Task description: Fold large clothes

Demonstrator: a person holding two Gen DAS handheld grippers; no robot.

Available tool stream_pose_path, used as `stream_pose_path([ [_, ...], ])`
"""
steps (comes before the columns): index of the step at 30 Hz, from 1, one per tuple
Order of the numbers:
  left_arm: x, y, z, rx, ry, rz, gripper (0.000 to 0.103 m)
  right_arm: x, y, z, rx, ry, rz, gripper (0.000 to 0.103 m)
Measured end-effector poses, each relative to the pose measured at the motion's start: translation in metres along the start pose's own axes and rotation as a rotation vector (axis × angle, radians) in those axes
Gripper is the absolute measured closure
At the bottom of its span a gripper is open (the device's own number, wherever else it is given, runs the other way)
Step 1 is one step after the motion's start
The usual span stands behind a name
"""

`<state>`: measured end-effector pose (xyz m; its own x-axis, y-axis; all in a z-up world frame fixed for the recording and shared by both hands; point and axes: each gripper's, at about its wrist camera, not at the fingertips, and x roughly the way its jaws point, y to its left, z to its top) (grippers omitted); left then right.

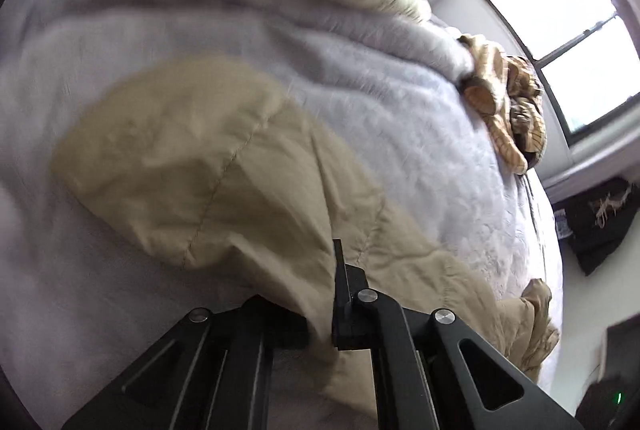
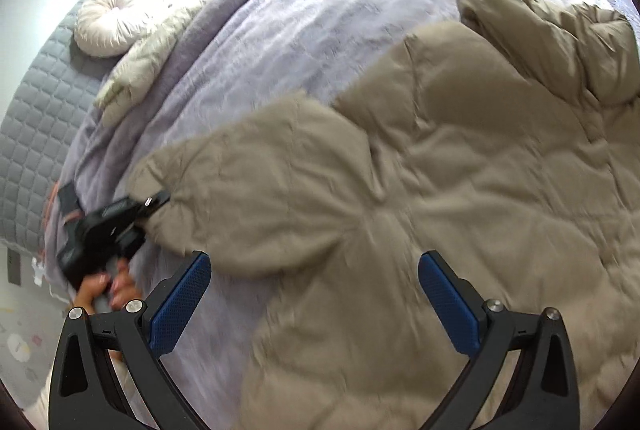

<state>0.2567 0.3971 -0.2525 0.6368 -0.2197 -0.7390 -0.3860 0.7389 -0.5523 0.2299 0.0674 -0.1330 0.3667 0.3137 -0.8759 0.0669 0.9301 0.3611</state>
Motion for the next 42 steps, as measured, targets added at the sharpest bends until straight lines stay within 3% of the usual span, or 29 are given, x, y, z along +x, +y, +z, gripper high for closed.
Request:
stream_pose_path([
  [1, -0.006, -0.004, 0.003, 0.016, -0.013, -0.009, 0.095, 0.005, 0.000, 0.004, 0.005, -0.011, 0.008, 0.008],
  [3, -0.019, -0.015, 0.010, 0.047, -0.037, -0.033, 0.095, 0.018, -0.003, 0.009, 0.025, -0.004, 0.038, 0.055],
  [4, -0.027, -0.025, 0.015, 0.072, -0.053, -0.052, 0.095, 0.028, -0.005, 0.010, 0.044, 0.022, 0.055, 0.092],
  [5, -0.031, -0.031, 0.014, 0.086, -0.060, -0.061, 0.095, 0.039, -0.007, 0.010, 0.071, 0.047, 0.069, 0.097],
  [11, -0.063, -0.103, 0.007, 0.256, -0.078, -0.187, 0.095, 0.087, 0.001, -0.001, 0.057, 0.135, 0.132, 0.098],
  [15, -0.078, -0.160, -0.019, 0.398, -0.084, -0.252, 0.096, 0.100, -0.013, 0.001, 0.125, 0.173, 0.161, 0.102],
  [20, -0.084, -0.256, -0.070, 0.612, -0.052, -0.327, 0.095, 0.062, -0.035, -0.003, 0.158, 0.152, 0.243, 0.101],
  [24, -0.069, -0.322, -0.139, 0.776, 0.031, -0.360, 0.095, 0.008, -0.079, -0.008, 0.198, 0.085, 0.214, 0.101],
  [27, -0.033, -0.364, -0.204, 0.902, 0.130, -0.320, 0.095, -0.037, -0.130, -0.015, 0.259, 0.024, 0.139, 0.101],
  [32, 0.031, -0.391, -0.310, 1.102, 0.276, -0.127, 0.095, -0.093, -0.213, -0.034, 0.352, -0.023, -0.014, 0.100],
  [36, 0.045, -0.376, -0.334, 1.161, 0.301, -0.043, 0.095, -0.113, -0.256, -0.045, 0.412, -0.027, -0.056, 0.099],
  [38, 0.041, -0.375, -0.332, 1.158, 0.306, -0.040, 0.072, -0.115, -0.266, -0.045, 0.430, -0.031, -0.065, 0.098],
  [39, 0.038, -0.371, -0.329, 1.153, 0.312, -0.051, 0.039, -0.118, -0.275, -0.050, 0.435, -0.034, -0.064, 0.098],
  [40, 0.037, -0.370, -0.326, 1.147, 0.312, -0.062, 0.023, -0.117, -0.277, -0.049, 0.442, -0.036, -0.060, 0.097],
  [41, 0.030, -0.369, -0.322, 1.145, 0.287, -0.068, 0.016, -0.114, -0.275, -0.048, 0.445, -0.038, -0.057, 0.097],
  [42, 0.026, -0.366, -0.321, 1.153, 0.270, -0.067, 0.016, -0.113, -0.274, -0.047, 0.444, -0.039, -0.055, 0.097],
])
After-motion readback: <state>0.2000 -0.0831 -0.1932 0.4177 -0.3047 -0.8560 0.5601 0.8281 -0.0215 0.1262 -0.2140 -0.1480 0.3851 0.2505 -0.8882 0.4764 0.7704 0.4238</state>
